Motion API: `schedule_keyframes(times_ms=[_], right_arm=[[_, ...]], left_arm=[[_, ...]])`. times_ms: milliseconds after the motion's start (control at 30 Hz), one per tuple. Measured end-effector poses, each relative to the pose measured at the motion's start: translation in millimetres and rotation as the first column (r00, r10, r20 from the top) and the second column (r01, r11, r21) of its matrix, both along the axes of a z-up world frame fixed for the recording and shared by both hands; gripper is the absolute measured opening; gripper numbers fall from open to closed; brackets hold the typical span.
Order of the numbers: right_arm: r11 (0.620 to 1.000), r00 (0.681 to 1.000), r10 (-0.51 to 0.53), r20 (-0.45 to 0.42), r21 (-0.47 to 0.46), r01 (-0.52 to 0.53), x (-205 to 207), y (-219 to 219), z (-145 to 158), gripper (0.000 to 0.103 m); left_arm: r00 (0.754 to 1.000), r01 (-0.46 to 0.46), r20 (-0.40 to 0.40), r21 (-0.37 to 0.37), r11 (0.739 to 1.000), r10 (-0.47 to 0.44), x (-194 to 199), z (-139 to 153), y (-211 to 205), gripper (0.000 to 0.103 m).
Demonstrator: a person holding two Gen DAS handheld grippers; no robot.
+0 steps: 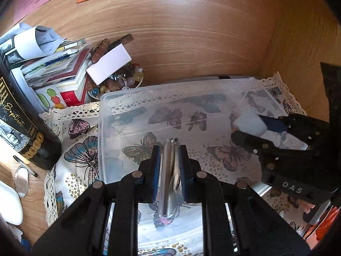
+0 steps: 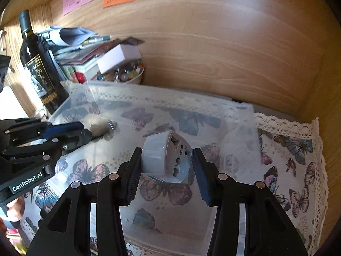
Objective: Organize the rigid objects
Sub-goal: 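Carry the cylinder with the left tool into the clear box while the right tool drops the plug in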
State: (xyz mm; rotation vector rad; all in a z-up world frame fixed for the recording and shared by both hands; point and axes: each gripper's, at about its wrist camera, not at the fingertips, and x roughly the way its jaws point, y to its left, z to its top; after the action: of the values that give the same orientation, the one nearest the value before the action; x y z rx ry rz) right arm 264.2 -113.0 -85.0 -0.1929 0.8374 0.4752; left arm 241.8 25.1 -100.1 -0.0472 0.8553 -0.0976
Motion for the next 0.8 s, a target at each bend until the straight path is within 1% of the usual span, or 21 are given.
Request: schedule_keyframes(times_ms=[33, 100, 133, 233, 267, 300, 333, 367, 400, 433, 500, 533, 600, 667, 733, 800], right_arm=[[1.0, 1.0, 0.001, -0.006, 0.001, -0.001, 0, 0, -1, 0.044], [1.0, 1.0, 0.004, -0.015, 0.007, -0.004, -1, 1, -1, 0.044], [1.0, 1.0, 0.009, -0.012, 0.017, -0.009, -3, 0, 1, 0.044], [0.999, 1.0, 0.008, 0.026, 0.032, -0.009, -12, -3, 13, 0.052], [0.999, 0.999, 0.005, 0.044, 0.039, -0.007, -16, -5, 18, 0.056], [0.999, 0.998, 0.004, 0.059, 0.047, -0.007, -20, -7, 23, 0.06], [0.998, 0.997, 0.003, 0.076, 0.057, -0.007, -26, -10, 29, 0.061], [0.998, 0.996, 0.004, 0.093, 0.065, -0.01, -31, -13, 35, 0.063], [0.997, 0.994, 0.005, 0.111, 0.072, -0.013, -38, -16, 41, 0.067], [0.997, 0.991, 0.004, 0.13, 0.078, -0.015, -45, -19, 46, 0.069], [0.995, 0.986, 0.006, 0.167, 0.095, -0.022, -61, -25, 55, 0.076], [0.995, 0.984, 0.006, 0.177, 0.098, -0.024, -68, -26, 57, 0.077], [0.994, 0.981, 0.015, 0.192, 0.105, -0.036, -82, -29, 60, 0.079], [0.993, 0.979, 0.024, 0.2, 0.105, -0.046, -99, -32, 60, 0.08], [0.993, 0.98, 0.031, 0.199, 0.104, -0.052, -113, -35, 57, 0.081], [0.992, 0.981, 0.035, 0.191, 0.11, -0.056, -126, -35, 51, 0.081]], left_arm=[[1.0, 0.0, -0.005, -0.005, 1.0, 0.0, 0, 0, 1, 0.018], [1.0, 0.002, -0.011, -0.021, 1.0, -0.002, 0, 1, 3, 0.024], [1.0, 0.002, -0.011, -0.028, 1.0, -0.002, -1, 3, 4, 0.026], [1.0, 0.002, 0.017, -0.031, 1.0, -0.001, -12, 14, 6, 0.03], [0.999, -0.001, 0.034, -0.027, 1.0, 0.002, -16, 19, 6, 0.034], [0.999, -0.003, 0.054, -0.024, 1.0, 0.005, -22, 24, 7, 0.042], [0.997, -0.006, 0.078, -0.022, 1.0, 0.008, -30, 31, 7, 0.046], [0.995, -0.009, 0.101, -0.02, 1.0, 0.011, -37, 37, 9, 0.055], [0.993, -0.011, 0.12, -0.018, 1.0, 0.013, -44, 42, 10, 0.061], [0.99, -0.016, 0.142, -0.013, 1.0, 0.017, -52, 48, 10, 0.063], [0.984, -0.021, 0.176, -0.002, 1.0, 0.021, -69, 57, 12, 0.07], [0.982, -0.023, 0.185, 0.0, 1.0, 0.022, -76, 59, 13, 0.073], [0.979, -0.031, 0.2, 0.002, 1.0, 0.03, -92, 63, 16, 0.082], [0.978, -0.039, 0.204, -0.001, 0.999, 0.039, -107, 62, 19, 0.087], [0.979, -0.053, 0.197, 0.002, 0.999, 0.052, -120, 57, 20, 0.088], [0.979, -0.069, 0.191, 0.021, 0.997, 0.063, -132, 50, 19, 0.088]])
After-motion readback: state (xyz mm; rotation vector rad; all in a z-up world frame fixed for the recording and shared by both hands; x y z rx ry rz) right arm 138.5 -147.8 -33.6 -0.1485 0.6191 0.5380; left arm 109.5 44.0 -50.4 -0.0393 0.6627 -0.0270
